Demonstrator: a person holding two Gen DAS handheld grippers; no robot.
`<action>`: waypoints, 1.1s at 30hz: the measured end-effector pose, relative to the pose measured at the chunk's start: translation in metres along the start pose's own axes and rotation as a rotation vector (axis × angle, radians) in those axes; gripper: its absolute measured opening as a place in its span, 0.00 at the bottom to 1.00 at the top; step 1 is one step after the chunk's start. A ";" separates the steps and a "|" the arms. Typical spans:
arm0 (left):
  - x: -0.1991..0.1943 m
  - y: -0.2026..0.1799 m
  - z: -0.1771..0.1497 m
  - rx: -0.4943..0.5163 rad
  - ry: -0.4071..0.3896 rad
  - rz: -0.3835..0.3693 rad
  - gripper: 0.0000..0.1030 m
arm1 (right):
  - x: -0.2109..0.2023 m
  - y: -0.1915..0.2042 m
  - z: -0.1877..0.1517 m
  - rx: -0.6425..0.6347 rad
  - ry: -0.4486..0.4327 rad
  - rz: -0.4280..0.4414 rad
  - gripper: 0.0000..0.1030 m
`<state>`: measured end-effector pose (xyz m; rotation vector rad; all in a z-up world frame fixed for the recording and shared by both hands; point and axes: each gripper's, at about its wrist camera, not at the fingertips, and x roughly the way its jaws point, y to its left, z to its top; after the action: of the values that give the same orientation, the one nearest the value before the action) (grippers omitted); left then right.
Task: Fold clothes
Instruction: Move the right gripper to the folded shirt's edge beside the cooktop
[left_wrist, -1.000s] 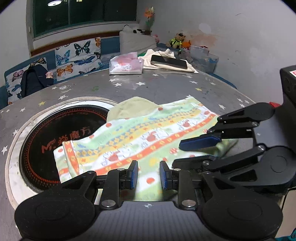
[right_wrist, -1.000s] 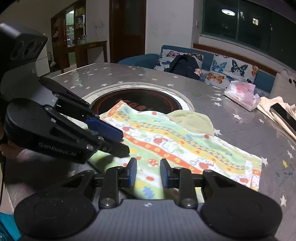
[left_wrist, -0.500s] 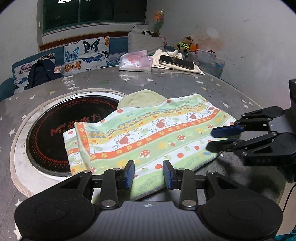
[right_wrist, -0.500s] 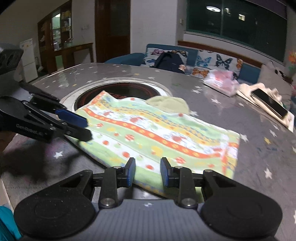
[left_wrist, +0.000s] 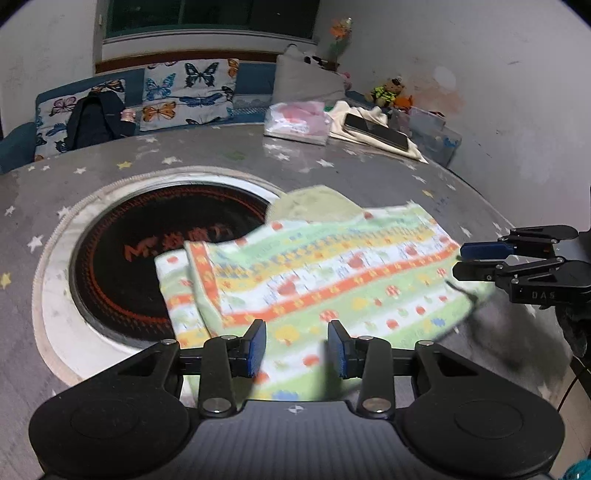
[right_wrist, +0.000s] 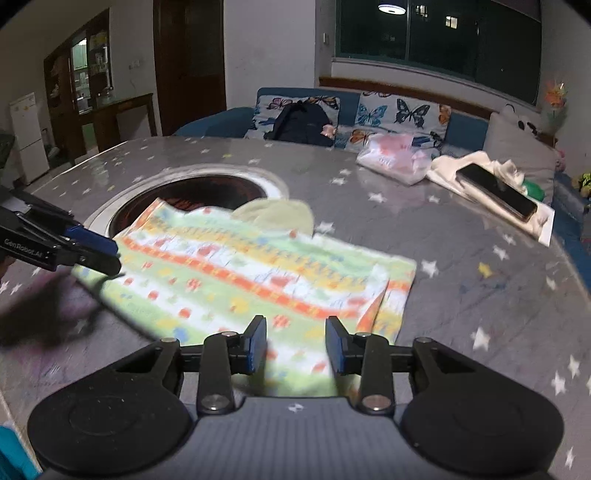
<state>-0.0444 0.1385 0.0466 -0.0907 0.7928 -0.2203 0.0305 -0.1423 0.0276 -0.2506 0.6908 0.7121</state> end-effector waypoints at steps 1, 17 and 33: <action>0.001 0.002 0.004 -0.004 -0.003 0.004 0.39 | 0.002 -0.002 0.002 0.003 0.001 -0.004 0.34; 0.036 0.035 0.030 -0.089 0.020 0.073 0.39 | 0.024 -0.027 0.026 0.050 0.010 -0.029 0.35; 0.033 0.048 0.029 -0.137 0.018 0.115 0.44 | 0.015 -0.024 0.031 0.075 -0.050 -0.026 0.62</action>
<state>0.0068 0.1776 0.0362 -0.1720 0.8284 -0.0574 0.0701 -0.1388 0.0403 -0.1728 0.6642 0.6639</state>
